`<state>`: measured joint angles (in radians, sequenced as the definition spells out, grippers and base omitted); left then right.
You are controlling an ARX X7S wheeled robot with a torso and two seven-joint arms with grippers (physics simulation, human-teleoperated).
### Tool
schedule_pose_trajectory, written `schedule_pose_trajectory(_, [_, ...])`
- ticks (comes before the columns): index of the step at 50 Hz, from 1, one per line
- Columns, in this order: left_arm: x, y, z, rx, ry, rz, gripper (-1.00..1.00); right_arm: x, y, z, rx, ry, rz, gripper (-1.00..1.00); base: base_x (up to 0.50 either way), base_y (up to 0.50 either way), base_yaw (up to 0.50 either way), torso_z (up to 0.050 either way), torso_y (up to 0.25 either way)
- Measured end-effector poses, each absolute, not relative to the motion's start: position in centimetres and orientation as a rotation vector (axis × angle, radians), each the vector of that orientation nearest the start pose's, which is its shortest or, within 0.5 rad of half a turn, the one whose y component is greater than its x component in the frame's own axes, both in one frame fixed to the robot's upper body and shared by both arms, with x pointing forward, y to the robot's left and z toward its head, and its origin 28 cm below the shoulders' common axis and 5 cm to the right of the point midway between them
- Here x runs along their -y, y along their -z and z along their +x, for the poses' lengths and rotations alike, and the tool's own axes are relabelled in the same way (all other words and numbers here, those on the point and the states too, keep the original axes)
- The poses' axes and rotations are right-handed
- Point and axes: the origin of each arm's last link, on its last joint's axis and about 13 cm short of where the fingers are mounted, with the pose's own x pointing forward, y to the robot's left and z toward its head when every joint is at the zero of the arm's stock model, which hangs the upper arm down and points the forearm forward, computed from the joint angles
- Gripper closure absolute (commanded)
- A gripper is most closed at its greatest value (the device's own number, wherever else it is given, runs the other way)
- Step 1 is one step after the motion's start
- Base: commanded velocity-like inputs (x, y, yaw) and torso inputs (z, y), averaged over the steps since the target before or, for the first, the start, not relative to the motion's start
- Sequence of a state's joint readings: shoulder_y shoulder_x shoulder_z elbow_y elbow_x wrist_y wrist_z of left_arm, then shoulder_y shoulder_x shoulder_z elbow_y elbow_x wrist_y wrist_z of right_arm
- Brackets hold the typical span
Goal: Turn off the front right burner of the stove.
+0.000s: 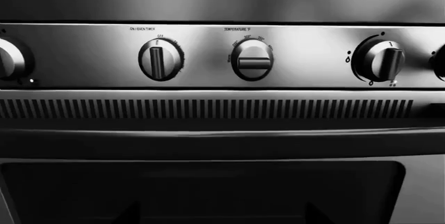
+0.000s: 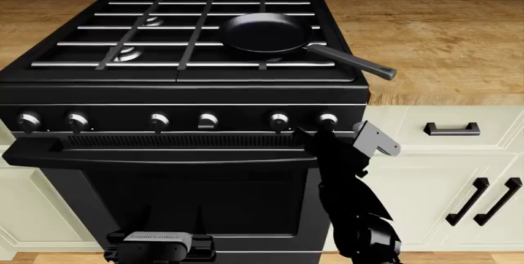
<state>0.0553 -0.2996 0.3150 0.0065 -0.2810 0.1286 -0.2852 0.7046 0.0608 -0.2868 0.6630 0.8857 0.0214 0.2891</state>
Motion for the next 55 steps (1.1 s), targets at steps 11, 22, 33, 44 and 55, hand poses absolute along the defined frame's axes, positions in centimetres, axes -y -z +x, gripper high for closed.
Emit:
schedule_pose_trajectory(11, [-21.5,-0.4,18.7,-0.014,0.019,-0.007,-1.0,5.9,-7.7,35.4,-0.168,0.094,0.698,1.0,0.0,0.0,0.0,0.001,0.004])
schedule_pose_trajectory(22, [-21.6,-0.5,18.9,-0.015,0.018,-0.005,-1.0,5.7,-8.0,35.4,-0.171,0.101,0.759,1.0,0.01,0.0,0.01,0.002,0.002])
schedule_pose_trajectory(33, [-21.7,-0.5,18.9,-0.016,0.019,-0.004,-1.0,5.6,-8.3,35.5,-0.177,0.105,0.841,1.0,0.02,0.0,0.01,0.0,0.001])
schedule_pose_trajectory(44, [-21.7,-0.5,19.0,-0.018,0.02,-0.004,-1.0,5.7,-8.6,35.5,-0.182,0.104,0.907,1.0,0.02,0.0,0.01,0.001,0.001])
schedule_pose_trajectory(55, [-21.8,-0.5,19.1,-0.019,0.02,-0.004,-1.0,5.8,-8.8,35.5,-0.187,0.1,0.97,1.0,0.02,0.0,0.01,0.001,0.0])
